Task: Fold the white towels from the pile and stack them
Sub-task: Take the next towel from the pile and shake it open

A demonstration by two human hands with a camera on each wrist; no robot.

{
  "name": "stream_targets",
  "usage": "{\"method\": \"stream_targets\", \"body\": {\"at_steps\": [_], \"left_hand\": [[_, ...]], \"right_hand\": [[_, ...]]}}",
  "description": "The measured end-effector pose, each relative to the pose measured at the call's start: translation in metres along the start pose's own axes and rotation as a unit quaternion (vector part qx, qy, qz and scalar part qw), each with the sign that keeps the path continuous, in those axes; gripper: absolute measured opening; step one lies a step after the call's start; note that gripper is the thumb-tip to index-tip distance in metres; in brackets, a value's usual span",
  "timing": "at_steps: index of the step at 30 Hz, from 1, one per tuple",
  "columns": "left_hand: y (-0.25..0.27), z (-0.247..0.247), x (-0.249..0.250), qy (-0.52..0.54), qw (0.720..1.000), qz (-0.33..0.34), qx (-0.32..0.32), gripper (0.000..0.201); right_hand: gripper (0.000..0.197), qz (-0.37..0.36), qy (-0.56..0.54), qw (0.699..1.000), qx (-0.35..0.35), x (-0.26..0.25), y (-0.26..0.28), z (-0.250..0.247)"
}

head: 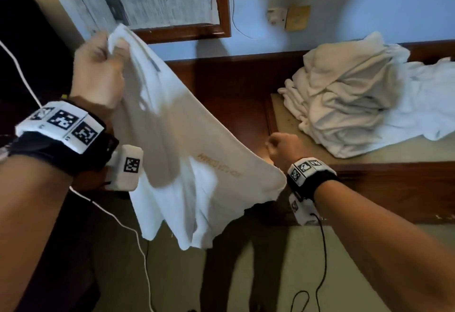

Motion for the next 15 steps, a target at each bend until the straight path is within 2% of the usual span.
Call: {"method": "stream_targets", "body": {"at_steps": [1,3,5,7,10,12,15], "left_hand": [[0.004,0.01,0.006,-0.014,0.999,0.017,-0.045,0.028],[0.009,0.026,0.015,-0.055,0.991,0.041,-0.119,0.029],[0.012,0.037,0.02,-0.098,0.979,0.063,-0.166,0.03],[0.013,0.039,0.025,-0.118,0.967,0.082,-0.209,0.027],[0.004,0.033,0.024,-0.094,0.961,0.09,-0.242,0.024],[-0.003,0.025,0.024,-0.087,0.959,0.101,-0.249,0.026],[-0.014,0.015,0.018,-0.098,0.96,0.122,-0.233,0.031]], "right_hand": [[0.011,-0.071,-0.089,0.993,0.027,-0.03,0.0,-0.005],[0.011,-0.187,-0.224,0.956,0.025,-0.091,0.005,-0.022],[0.013,-0.24,-0.336,0.911,0.006,-0.142,0.012,-0.044],[0.011,-0.261,-0.397,0.88,0.011,-0.173,0.011,-0.06],[0.03,-0.256,-0.382,0.887,0.025,-0.195,0.002,-0.075],[0.031,-0.255,-0.387,0.886,-0.001,-0.202,0.0,-0.076],[0.023,-0.196,-0.437,0.874,-0.081,-0.202,0.008,-0.063]]}}
Point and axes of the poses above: each hand's wrist, its own y-axis away from the middle knuckle, its own z-axis out of the palm, x = y × z, the point moved 1 cm from there along -y, towards the middle knuckle, and after that the axes turned 2 degrees about -x, right-handed, at the moved point
